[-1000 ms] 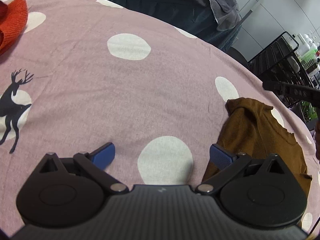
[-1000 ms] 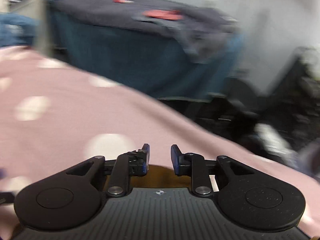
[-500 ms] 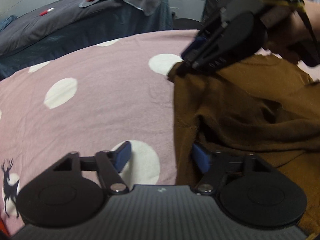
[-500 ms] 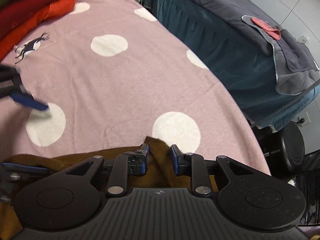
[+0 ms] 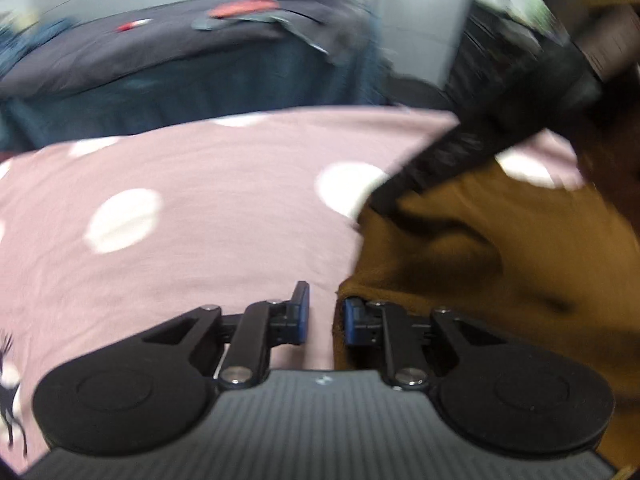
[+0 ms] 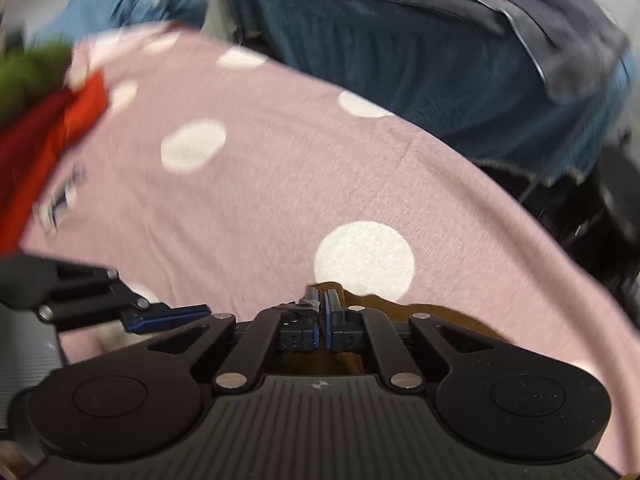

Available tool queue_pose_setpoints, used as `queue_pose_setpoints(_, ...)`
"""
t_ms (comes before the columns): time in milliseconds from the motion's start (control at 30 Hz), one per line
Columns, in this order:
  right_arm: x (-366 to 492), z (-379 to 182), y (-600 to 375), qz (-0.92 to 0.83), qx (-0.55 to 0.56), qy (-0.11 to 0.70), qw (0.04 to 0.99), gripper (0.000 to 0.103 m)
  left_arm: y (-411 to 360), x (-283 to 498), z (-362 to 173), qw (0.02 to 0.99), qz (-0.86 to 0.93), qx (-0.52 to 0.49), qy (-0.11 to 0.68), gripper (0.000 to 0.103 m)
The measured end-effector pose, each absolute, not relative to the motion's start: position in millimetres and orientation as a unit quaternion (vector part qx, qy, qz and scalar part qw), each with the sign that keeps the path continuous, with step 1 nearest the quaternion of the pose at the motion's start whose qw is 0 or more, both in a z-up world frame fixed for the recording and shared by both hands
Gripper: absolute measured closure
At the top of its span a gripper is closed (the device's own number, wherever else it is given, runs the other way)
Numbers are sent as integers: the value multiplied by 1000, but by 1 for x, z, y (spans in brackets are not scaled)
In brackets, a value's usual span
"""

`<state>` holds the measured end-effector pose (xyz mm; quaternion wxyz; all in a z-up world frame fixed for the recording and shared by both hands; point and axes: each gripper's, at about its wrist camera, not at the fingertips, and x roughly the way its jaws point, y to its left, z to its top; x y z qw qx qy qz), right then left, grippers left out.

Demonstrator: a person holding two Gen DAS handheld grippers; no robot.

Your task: Fold small clothes

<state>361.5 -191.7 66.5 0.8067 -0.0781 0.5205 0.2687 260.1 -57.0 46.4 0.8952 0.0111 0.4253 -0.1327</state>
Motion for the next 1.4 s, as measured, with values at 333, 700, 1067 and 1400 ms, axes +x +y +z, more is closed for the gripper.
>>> queue_pose_setpoints(333, 369, 47, -214, 176, 171, 516, 821, 94, 10, 257, 25, 869, -66, -119, 475, 80)
queue_pose_setpoints(700, 308, 84, -216, 256, 38, 465, 847, 34, 26, 259, 30, 865, -47, -129, 482, 32)
queue_pose_setpoints(1067, 311, 77, -147, 325, -93, 452, 826, 49, 44, 251, 33, 852, -47, -111, 510, 5)
queue_pose_setpoints(1400, 339, 50, -120, 288, -150, 510, 796, 99, 33, 254, 30, 849, -57, -70, 521, 4)
